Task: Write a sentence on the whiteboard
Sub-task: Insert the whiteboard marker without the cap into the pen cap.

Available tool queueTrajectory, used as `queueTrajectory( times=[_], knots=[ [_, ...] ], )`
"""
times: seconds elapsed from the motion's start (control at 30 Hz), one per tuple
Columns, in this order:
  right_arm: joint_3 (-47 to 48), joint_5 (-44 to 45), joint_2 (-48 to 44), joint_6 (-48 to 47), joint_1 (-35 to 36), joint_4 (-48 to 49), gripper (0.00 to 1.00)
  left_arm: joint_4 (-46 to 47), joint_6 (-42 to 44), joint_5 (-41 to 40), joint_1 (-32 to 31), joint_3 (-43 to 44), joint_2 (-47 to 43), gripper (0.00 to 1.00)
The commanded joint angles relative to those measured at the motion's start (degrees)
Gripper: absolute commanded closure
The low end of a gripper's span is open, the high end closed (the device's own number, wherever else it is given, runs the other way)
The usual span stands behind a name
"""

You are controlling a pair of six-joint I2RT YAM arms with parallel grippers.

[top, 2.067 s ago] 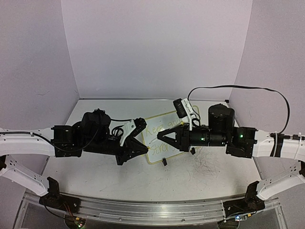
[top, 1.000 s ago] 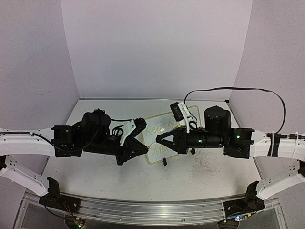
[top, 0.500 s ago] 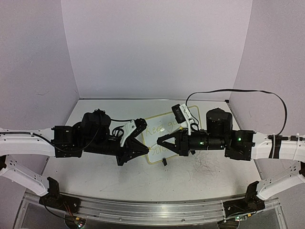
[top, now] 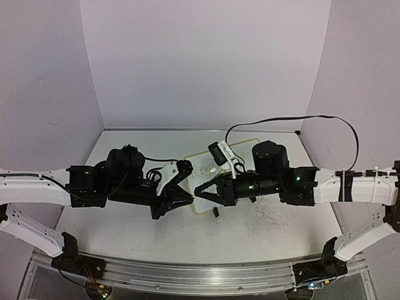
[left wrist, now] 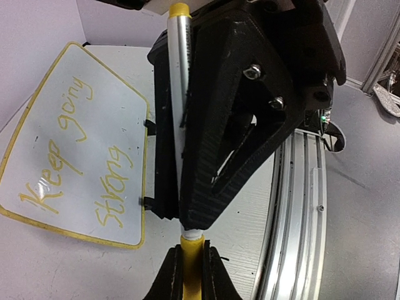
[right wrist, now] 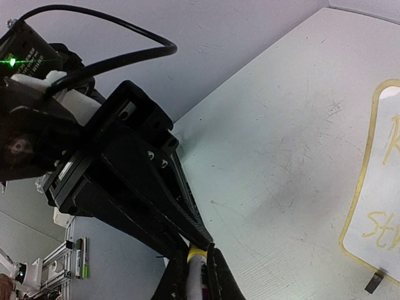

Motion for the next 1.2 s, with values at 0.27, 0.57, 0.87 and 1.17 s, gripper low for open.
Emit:
queueTrajectory(
  times=[0.27, 0.57, 0.87, 1.17],
  knots=[
    [6.2, -9.4, 10.3, 9.6, 1.3, -1.7, 1.0, 13.5, 5.7, -13.7, 0.1, -0.5, -4.5, 1.0],
    [8.2, -9.1, 16.1, 25.0, 6.6, 8.0, 1.0, 16.3, 9.9, -20.0, -4.0, -0.4, -0.7, 1.0],
    [-3.8, -5.5, 8.7, 25.1, 1.0, 13.0, 1.0, 13.9, 3.0, -23.4, -4.2, -4.6, -2.1, 0.9],
    [-23.3, -8.3, 2.5, 24.7, -8.5, 20.3, 1.0, 10.4, -9.9, -23.4, -4.0, -9.6, -4.7, 0.41]
  ],
)
